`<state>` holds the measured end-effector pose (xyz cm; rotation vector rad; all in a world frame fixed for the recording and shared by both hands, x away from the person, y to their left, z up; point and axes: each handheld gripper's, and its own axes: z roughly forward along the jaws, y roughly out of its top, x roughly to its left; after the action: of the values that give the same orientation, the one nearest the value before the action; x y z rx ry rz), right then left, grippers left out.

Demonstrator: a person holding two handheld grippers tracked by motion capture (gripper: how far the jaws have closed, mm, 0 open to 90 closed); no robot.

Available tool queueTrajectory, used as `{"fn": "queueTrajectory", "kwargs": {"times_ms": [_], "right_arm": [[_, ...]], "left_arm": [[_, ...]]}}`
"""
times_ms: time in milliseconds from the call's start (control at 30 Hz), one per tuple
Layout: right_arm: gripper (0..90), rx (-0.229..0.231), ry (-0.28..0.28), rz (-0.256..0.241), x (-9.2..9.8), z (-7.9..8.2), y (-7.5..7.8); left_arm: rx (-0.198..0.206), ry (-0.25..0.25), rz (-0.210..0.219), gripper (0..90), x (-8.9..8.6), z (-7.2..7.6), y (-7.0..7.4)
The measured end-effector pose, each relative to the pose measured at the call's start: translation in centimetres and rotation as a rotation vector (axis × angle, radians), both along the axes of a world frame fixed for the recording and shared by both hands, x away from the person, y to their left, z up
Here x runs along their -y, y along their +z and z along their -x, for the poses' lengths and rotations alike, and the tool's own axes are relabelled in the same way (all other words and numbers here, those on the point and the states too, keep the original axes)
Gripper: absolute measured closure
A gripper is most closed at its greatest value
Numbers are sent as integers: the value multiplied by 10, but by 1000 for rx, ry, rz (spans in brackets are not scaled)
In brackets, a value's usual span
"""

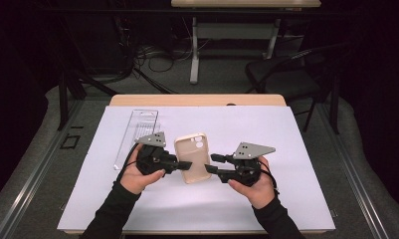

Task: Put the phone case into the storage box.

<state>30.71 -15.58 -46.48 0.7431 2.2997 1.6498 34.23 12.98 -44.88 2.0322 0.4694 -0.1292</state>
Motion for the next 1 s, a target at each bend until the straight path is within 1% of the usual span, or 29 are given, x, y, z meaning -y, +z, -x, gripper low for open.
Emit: {"fn": "queueTrajectory", "kwargs": {"times_ms": [200, 300, 500, 533, 633, 900, 1000], "right_arm": [[629, -13, 14, -1, 0, -1, -3], [656, -18, 22, 5, -1, -1, -4], [691, -22, 30, 9, -3, -1, -5], [711, -23, 31, 7, -3, -1, -5], [734, -25, 34, 6, -2, 0, -4], [773, -27, 35, 6, -1, -1, -5], [787, -32, 38, -1, -1, -1, -6]], "left_arm": [[-3, -31, -15, 806, 5, 1, -3], [-5, -37, -19, 806, 7, 2, -3], [-6, -45, -21, 806, 7, 2, -3], [-5, -47, -20, 806, 7, 2, -3], [-3, -49, -20, 806, 7, 2, -3], [-1, -56, -21, 806, 8, 3, -3], [0, -55, -22, 806, 8, 3, -3]]}}
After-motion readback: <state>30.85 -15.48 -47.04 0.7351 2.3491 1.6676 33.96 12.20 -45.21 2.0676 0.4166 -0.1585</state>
